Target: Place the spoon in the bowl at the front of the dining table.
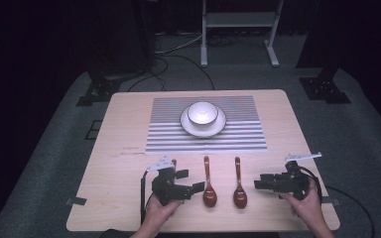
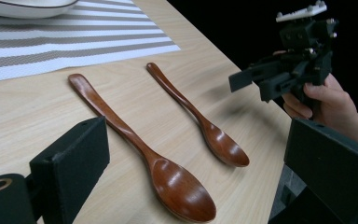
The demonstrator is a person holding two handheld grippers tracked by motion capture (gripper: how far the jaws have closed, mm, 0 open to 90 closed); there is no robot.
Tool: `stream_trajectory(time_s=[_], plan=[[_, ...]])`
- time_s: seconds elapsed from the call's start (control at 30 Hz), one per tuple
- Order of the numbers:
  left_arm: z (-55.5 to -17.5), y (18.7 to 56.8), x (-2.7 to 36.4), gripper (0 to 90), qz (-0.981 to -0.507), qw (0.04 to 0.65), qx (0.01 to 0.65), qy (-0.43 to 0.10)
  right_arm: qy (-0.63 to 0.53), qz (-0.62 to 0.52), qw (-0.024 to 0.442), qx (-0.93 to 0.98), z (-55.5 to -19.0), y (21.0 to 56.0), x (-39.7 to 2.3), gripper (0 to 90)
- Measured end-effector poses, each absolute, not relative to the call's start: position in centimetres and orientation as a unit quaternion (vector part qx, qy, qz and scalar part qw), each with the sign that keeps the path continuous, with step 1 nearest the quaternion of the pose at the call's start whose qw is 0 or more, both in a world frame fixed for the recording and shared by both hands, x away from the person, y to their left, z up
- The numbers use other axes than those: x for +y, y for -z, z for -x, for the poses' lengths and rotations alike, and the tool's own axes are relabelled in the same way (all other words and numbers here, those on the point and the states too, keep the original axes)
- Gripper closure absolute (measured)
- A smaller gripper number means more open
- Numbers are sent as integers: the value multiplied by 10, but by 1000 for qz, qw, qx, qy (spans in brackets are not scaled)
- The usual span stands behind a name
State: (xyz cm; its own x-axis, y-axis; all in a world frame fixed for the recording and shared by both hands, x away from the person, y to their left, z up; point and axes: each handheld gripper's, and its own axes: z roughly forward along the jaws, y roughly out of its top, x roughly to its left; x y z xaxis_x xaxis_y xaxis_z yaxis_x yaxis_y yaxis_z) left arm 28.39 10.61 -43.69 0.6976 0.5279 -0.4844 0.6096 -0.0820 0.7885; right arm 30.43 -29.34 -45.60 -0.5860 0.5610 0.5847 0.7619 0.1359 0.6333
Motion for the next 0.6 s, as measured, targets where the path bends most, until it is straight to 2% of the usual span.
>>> stream_trajectory(time_s=[0.6], plan=[[-279,442,87,55,-764,535,352,71,487,435,95,-751,-322,442,-286,324]])
